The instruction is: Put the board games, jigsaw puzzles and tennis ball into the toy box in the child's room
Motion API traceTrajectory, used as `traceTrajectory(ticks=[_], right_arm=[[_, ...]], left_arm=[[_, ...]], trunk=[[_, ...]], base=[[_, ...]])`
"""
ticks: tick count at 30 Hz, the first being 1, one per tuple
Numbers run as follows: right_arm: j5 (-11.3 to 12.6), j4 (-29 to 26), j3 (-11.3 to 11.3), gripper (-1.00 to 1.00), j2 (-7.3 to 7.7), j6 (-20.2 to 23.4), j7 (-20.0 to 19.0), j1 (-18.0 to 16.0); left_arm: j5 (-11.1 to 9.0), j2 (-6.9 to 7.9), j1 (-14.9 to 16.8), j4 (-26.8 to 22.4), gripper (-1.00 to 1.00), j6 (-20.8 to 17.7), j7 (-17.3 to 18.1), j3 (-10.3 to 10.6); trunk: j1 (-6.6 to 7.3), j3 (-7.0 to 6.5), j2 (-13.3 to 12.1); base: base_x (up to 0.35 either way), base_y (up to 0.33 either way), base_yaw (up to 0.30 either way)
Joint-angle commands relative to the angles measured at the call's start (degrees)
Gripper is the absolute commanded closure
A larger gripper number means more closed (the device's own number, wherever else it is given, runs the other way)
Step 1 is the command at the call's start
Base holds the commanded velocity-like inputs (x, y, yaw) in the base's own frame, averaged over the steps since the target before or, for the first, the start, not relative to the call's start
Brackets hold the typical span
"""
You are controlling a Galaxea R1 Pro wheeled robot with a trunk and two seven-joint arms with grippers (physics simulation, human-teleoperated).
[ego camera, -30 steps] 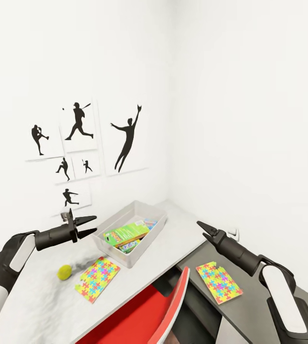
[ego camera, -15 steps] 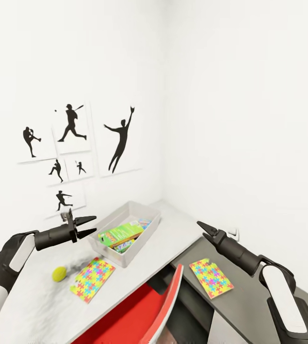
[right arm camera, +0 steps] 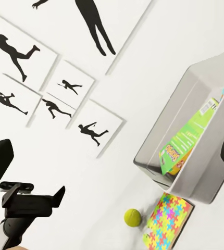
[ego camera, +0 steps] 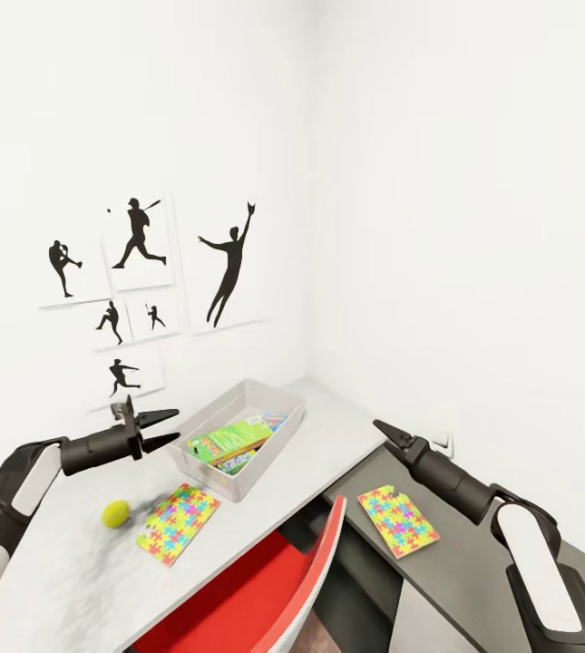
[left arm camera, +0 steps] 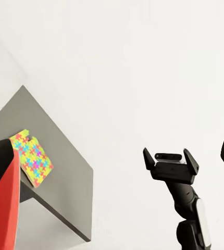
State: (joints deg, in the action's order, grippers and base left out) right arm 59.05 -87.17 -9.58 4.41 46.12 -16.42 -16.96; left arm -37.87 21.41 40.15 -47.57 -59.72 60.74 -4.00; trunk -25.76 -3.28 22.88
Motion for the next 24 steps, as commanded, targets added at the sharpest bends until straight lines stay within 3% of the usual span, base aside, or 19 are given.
traceTrajectory(ticks=[1,12,24], right_arm=[[-0.16,-0.05,-0.09,-1.0,0.02,0.29,-0.28,-0.02],[-0.16,-0.26,-0.03,-1.0,-0.08,0.3,-0.28,-0.02],[-0.16,-0.24,0.01,-1.0,-0.17,0.29,-0.28,-0.01]], left_arm=[[0.1,0.07,0.02,0.02,-1.0,-0.22,0.21,-0.04],[0.08,0.21,0.02,0.02,-1.0,-0.22,0.19,-0.04],[0.08,0.24,0.02,0.02,-1.0,-0.22,0.24,-0.04]], trunk=[[-0.02,0.03,0.04],[-0.02,0.03,0.04],[-0.02,0.03,0.04]], base=[[-0.002,0.0,0.0],[-0.005,0.0,0.0],[-0.131,0.023,-0.071]])
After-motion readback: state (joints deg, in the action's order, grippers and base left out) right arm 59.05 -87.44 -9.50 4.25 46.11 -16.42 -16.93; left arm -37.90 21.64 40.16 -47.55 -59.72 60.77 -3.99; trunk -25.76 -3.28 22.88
